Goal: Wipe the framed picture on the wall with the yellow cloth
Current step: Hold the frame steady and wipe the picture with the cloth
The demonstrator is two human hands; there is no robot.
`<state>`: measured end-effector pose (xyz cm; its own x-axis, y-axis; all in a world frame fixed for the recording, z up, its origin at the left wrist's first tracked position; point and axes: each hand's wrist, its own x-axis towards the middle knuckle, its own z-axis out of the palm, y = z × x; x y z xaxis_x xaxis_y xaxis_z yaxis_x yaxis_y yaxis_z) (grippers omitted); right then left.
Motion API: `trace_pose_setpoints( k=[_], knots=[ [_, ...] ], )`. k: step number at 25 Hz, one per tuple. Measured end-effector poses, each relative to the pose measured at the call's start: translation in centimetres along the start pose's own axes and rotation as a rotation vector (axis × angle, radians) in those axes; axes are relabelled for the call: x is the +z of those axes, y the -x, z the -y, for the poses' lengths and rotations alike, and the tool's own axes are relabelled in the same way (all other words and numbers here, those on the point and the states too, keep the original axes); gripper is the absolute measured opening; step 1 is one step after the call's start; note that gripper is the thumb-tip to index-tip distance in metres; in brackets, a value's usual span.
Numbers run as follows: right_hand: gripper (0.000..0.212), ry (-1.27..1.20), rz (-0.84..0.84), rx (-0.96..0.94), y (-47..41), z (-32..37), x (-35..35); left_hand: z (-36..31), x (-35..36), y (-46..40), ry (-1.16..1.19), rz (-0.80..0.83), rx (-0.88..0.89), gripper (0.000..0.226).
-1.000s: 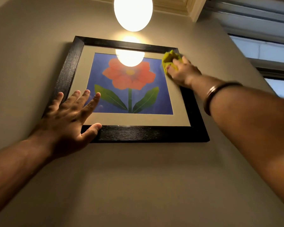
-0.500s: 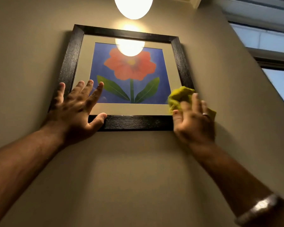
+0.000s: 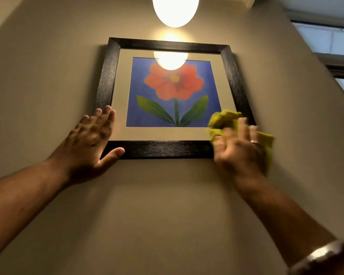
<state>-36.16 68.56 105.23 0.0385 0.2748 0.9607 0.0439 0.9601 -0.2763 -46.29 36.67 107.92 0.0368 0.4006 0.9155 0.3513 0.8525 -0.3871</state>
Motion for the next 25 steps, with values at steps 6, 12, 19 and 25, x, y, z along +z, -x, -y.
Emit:
trace_pose_setpoints(
  k=[6,12,19,25],
  knots=[
    [0.054,-0.039,0.122,-0.671,0.2,5.7,1.7,0.1,0.4,0.1,0.039,-0.020,0.012,0.096],
    [0.046,0.031,0.058,-0.108,-4.9,2.8,0.3,-0.6,0.4,0.2,0.050,-0.043,0.011,0.095],
    [0.051,0.074,0.191,-0.682,-10.3,6.2,1.7,-0.3,0.2,0.3,0.041,-0.078,0.030,0.102],
    [0.054,-0.002,0.165,-0.130,-20.5,-1.0,-4.7,-0.7,-0.1,0.4,0.004,-0.043,0.031,0.098]
  ],
)
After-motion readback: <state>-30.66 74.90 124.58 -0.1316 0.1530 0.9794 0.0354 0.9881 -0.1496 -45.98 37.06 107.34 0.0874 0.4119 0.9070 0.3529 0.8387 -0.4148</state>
